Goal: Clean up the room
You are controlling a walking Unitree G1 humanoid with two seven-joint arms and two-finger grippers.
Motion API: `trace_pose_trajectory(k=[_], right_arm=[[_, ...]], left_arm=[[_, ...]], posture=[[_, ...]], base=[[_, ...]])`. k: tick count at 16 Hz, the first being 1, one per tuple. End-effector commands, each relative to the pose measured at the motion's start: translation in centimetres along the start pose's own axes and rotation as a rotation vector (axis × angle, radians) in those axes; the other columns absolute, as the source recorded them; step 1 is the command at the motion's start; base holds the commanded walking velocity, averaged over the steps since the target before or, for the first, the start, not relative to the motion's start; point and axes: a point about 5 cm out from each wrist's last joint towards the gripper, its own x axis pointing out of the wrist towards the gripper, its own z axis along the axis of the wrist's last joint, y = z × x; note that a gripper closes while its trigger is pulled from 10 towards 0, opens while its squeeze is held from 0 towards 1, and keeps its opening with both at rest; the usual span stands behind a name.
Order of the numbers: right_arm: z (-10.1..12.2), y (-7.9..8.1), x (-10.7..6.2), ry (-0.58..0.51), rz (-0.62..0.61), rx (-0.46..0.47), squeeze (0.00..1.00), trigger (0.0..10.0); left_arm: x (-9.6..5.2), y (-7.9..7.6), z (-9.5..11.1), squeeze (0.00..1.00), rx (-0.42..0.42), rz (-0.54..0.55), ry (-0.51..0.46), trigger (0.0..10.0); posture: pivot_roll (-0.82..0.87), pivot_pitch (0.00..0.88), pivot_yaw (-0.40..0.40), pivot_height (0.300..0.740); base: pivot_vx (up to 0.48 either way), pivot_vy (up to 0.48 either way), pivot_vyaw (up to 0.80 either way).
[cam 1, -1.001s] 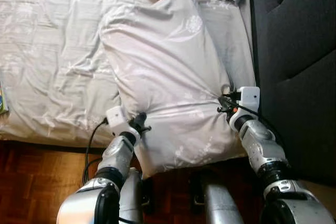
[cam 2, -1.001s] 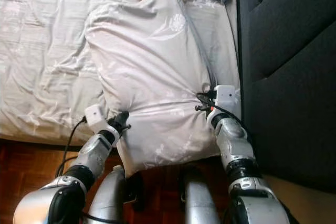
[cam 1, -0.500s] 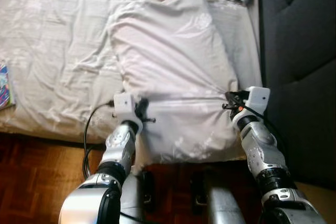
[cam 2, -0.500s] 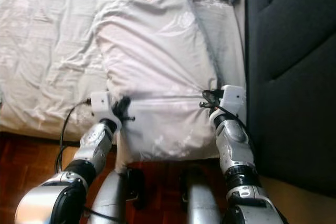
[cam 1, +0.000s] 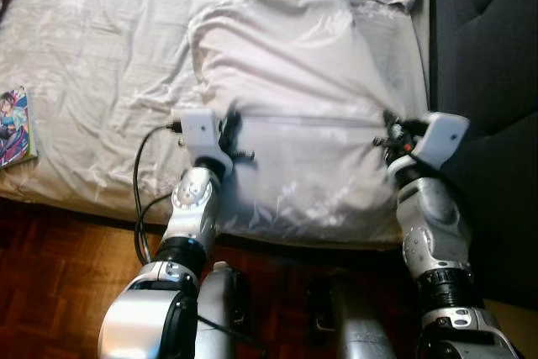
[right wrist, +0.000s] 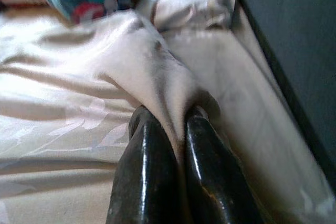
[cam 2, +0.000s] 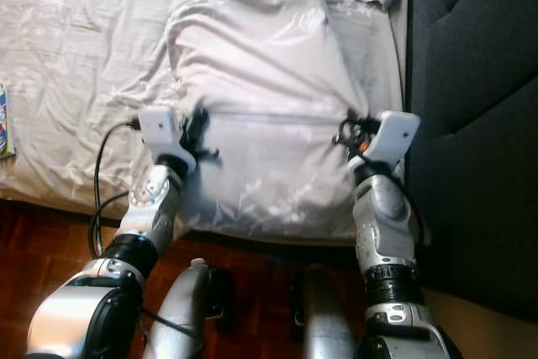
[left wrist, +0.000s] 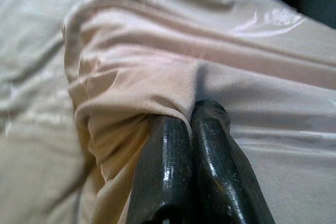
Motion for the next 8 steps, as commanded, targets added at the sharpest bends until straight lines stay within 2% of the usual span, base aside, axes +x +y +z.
trace_pose_trajectory(k=[1,3,4,8], right_arm=[[3.7,-3.0,-0.6,-0.2,-0.128,-0.019,0.0,0.0],[6.1,-3.6,-1.1,-0.315,-0.164,-0.045,0.0,0.0],[6.6,-3.8,-1.3,-0.331,-0.168,-0.071,0.0,0.0],[5.7,-4.8,-3.7,-0.313,-0.222,-0.103,0.0,0.0]], left_arm=[[0.6,1.7,2.9,0.0,0.021,0.079,-0.15,10.0],[1.2,0.9,4.9,0.0,0.003,0.058,-0.237,10.0],[1.4,0.4,5.6,0.0,-0.007,0.035,-0.265,10.0],[0.7,-2.0,4.2,0.0,0.05,-0.192,-0.195,10.0]], posture=[[-0.1,0.442,0.042,0.661],[-0.1,0.445,0.041,0.661],[-0.1,0.445,0.04,0.661],[-0.09,0.449,0.048,0.661]], base=[[0.0,0.0,0.0],[0.0,0.0,0.0],[0.0,0.0,0.0],[0.0,0.0,0.0]])
